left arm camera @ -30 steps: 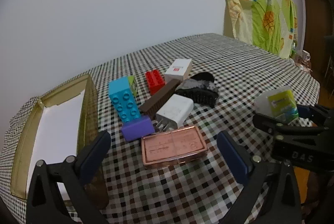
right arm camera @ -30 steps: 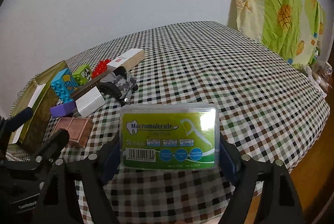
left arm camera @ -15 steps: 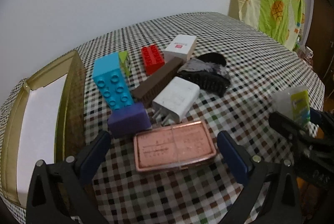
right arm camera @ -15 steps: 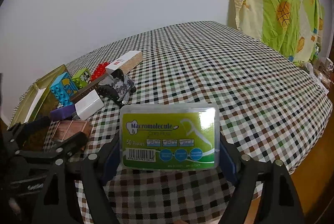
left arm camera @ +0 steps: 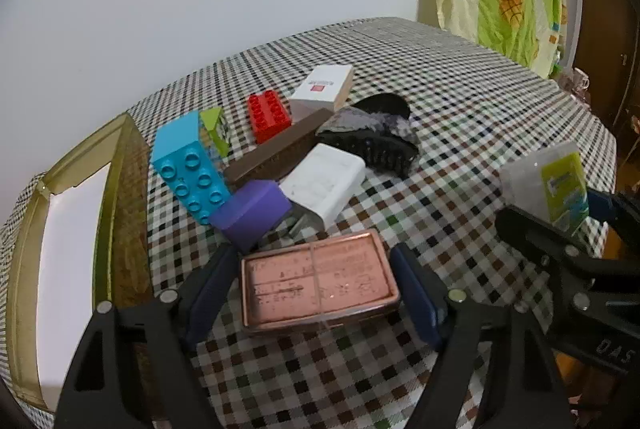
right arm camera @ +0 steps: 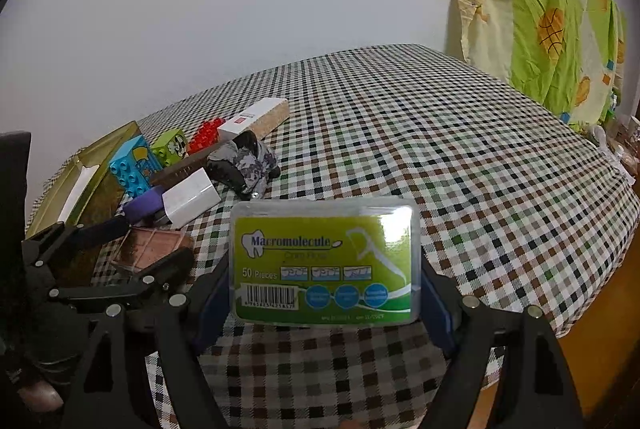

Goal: Organize rigid objects
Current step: 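Grasp the copper-coloured tin with the left gripper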

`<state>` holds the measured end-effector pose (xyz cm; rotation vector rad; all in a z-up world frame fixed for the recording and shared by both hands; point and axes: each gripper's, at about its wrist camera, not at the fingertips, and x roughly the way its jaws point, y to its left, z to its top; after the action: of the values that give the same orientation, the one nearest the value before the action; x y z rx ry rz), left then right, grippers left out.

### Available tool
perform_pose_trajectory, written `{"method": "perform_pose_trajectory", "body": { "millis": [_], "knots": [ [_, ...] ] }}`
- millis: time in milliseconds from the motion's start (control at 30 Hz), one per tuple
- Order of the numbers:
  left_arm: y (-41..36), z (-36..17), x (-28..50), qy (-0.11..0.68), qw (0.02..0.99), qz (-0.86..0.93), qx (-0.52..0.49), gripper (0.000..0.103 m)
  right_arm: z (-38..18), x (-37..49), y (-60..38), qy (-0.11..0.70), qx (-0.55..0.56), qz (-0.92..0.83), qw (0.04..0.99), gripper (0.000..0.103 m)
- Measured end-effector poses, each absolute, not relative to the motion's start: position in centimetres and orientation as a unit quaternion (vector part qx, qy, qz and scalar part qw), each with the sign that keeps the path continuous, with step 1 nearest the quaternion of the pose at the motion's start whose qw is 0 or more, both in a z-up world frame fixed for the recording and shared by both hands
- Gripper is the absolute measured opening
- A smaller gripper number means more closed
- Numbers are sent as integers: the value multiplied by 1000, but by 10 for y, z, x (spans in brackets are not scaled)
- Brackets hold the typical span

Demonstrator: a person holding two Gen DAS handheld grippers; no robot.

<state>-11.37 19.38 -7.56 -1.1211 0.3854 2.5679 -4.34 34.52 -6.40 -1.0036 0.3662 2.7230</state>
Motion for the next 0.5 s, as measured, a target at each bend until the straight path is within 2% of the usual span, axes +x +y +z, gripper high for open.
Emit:
{"method": "perform_pose_trajectory", "body": {
  "millis": [33, 67, 167, 233, 300, 333, 367, 467, 500],
  "knots": [
    [193, -75, -113, 133, 157, 898, -388, 77, -64, -43, 345, 124, -341, 926, 108, 82],
    [191, -74, -111, 132, 158, 901, -382, 64, -64, -43, 344, 125, -340, 926, 108, 82],
    [194, -74, -103, 145, 161, 908, -358, 39, -63, -43, 343, 125, -339, 926, 107, 82],
    [195, -76, -106, 146, 162, 907, -360, 40, -63, -43, 343, 125, -337, 927, 106, 82],
    [192, -75, -111, 136, 161, 907, -365, 55, -64, -43, 342, 125, -338, 927, 106, 82],
    [189, -74, -113, 127, 160, 907, -368, 73, -64, -43, 341, 125, -338, 927, 106, 82],
    [186, -73, -115, 119, 155, 909, -368, 81, -64, -44, 341, 125, -338, 927, 106, 82],
    [180, -77, -123, 99, 167, 898, -396, 95, -64, -43, 341, 129, -335, 928, 104, 82],
    [181, -77, -127, 92, 172, 894, -404, 97, -63, -42, 341, 130, -334, 928, 104, 82]
  ]
}}
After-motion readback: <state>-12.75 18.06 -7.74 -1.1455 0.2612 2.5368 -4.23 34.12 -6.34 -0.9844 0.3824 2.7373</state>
